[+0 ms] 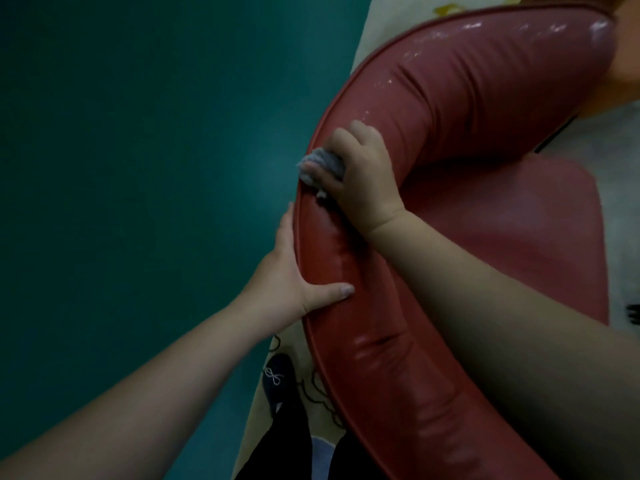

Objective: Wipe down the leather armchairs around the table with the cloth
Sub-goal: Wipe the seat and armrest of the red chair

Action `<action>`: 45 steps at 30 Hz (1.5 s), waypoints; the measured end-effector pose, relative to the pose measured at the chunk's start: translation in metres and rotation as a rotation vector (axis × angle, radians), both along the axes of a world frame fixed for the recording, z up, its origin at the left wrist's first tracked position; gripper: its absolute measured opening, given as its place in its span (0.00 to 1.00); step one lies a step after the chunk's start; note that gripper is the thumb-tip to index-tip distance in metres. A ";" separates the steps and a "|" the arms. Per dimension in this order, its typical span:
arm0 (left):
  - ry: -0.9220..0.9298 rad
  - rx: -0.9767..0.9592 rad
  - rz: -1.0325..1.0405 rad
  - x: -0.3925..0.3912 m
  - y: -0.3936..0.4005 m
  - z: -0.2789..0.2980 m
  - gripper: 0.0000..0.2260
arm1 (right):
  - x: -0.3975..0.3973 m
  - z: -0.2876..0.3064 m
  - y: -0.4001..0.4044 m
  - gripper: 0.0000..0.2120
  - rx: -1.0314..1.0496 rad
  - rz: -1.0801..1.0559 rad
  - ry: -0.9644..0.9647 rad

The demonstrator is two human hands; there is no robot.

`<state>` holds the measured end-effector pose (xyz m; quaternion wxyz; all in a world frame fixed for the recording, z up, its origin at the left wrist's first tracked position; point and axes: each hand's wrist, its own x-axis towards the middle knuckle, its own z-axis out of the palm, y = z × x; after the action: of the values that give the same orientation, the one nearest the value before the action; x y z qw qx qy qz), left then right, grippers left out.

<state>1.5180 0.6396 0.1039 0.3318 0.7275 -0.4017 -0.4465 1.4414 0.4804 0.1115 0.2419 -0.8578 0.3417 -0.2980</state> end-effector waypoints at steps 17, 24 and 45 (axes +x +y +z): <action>-0.320 0.090 0.078 0.012 -0.075 0.009 0.52 | -0.004 -0.007 -0.033 0.11 0.244 -0.201 -0.243; -0.528 0.096 0.292 -0.005 -0.106 0.011 0.42 | -0.020 -0.020 -0.065 0.11 0.336 -0.279 -0.210; -0.639 0.118 0.280 -0.009 -0.104 0.002 0.44 | -0.011 -0.018 -0.067 0.12 0.084 -0.160 -0.078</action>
<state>1.5093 0.5351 0.1062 0.2048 0.8964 -0.3550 -0.1690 1.4300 0.4139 0.0931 0.2659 -0.8047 0.4118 -0.3349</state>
